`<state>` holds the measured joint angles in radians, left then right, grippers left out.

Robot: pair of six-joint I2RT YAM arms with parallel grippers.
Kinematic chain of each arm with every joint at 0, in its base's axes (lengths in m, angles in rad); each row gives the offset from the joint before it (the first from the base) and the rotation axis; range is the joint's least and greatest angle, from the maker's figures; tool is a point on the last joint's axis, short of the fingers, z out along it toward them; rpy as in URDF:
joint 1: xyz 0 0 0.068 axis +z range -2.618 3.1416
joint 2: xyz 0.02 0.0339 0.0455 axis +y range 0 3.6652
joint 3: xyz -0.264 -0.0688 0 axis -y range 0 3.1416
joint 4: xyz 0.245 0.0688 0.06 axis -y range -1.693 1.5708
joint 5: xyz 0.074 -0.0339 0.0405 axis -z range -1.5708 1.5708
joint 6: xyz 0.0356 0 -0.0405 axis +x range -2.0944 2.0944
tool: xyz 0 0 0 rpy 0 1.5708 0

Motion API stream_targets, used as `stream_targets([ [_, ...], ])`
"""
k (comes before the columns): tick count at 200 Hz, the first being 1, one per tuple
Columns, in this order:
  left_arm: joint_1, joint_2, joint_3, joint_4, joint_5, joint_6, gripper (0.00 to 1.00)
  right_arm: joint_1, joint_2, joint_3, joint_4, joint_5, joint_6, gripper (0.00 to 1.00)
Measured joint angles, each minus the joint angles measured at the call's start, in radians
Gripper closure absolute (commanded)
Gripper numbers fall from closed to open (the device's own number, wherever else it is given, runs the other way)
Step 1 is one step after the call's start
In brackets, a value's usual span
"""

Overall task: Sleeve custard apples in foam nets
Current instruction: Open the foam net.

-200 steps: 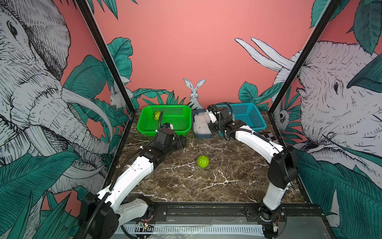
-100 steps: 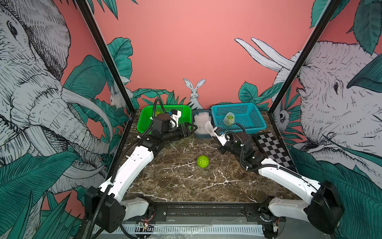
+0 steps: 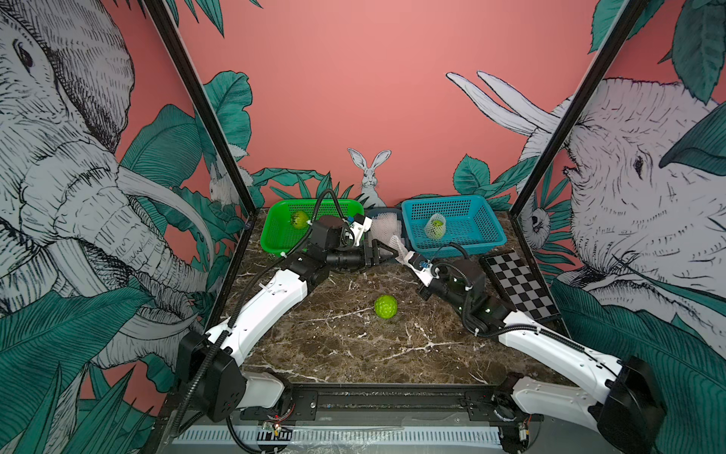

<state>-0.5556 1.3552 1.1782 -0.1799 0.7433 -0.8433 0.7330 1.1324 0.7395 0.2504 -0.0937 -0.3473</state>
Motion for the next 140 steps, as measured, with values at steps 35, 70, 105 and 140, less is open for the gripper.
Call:
stream_targets([
  [35,0.002,0.009,0.007,0.007,0.004,-0.002,0.66,0.006,-0.002,-0.019,0.000,0.003,-0.005,0.86],
  [70,0.001,0.034,0.013,0.018,0.020,-0.011,0.79,0.019,-0.009,-0.023,0.017,0.008,-0.017,0.86],
  [105,-0.002,0.066,0.013,0.023,0.029,-0.015,1.00,0.022,-0.018,-0.032,0.029,0.014,-0.023,0.74],
  [140,-0.005,0.075,0.015,0.006,0.013,0.016,1.00,0.026,-0.019,-0.032,0.027,0.039,-0.008,0.44],
])
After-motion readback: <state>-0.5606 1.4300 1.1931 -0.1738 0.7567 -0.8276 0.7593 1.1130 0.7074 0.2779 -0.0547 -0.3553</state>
